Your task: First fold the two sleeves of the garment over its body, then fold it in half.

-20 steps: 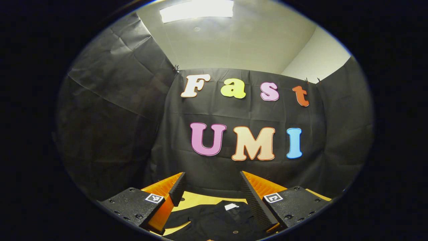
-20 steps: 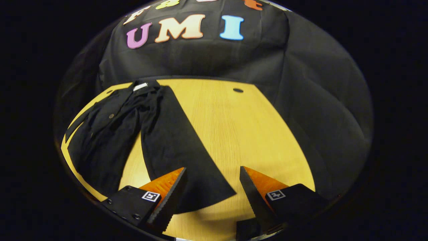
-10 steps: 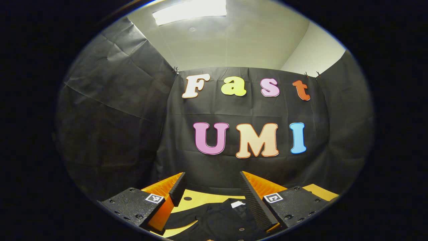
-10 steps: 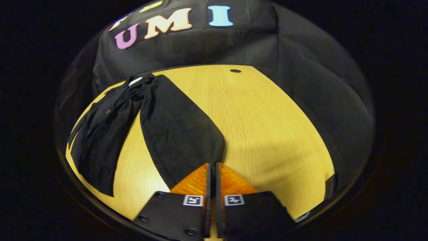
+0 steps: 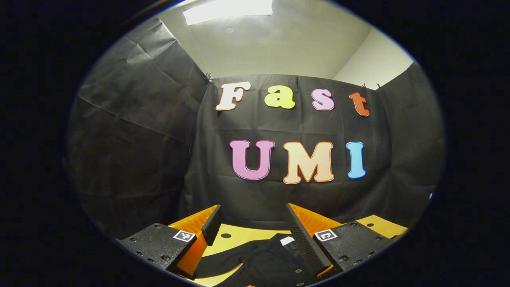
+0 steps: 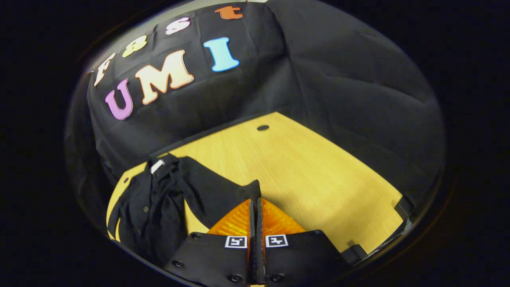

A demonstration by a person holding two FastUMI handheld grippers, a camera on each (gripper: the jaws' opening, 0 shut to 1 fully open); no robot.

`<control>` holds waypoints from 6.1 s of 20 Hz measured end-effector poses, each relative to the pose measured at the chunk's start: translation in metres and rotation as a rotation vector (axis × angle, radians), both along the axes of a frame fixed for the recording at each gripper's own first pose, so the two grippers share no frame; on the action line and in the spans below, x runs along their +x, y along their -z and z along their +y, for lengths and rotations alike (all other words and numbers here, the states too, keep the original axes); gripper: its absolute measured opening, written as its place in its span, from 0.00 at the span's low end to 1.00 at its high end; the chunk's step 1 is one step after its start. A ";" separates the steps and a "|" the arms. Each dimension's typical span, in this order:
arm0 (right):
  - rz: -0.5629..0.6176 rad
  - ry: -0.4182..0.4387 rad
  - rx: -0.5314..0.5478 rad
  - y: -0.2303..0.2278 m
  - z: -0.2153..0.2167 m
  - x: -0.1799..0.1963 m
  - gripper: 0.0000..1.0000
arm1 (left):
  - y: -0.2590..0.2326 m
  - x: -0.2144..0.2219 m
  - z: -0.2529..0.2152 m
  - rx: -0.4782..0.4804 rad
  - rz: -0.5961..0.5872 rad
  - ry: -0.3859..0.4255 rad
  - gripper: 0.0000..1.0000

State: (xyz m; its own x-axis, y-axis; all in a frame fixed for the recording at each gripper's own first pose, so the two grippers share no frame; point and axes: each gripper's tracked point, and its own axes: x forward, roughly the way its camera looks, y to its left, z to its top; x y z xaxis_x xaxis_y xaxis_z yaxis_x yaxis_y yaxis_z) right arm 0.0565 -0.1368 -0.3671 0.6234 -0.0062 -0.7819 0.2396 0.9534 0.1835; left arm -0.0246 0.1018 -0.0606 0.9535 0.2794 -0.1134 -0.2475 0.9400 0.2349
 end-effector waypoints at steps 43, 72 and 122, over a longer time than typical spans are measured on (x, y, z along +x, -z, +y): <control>-0.385 -0.519 0.201 -0.135 0.437 0.084 0.98 | 0.068 -0.083 0.241 -0.047 0.252 -0.161 0.92; -0.458 -0.210 0.064 -0.195 0.204 0.022 0.96 | 0.298 -0.235 0.263 -0.216 0.818 -0.476 0.92; -0.340 -0.078 -0.031 -0.150 0.138 -0.040 0.94 | 0.258 0.096 -0.120 -0.231 0.623 0.529 0.68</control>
State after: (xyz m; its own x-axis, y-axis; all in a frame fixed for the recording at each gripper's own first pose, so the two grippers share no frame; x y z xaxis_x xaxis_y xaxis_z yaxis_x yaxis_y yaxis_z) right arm 0.0163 0.0016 -0.2174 0.8476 0.0307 -0.5298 0.0964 0.9728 0.2107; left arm 0.0714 -0.0182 -0.3181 0.6966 -0.2807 -0.6603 0.3494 0.9365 -0.0294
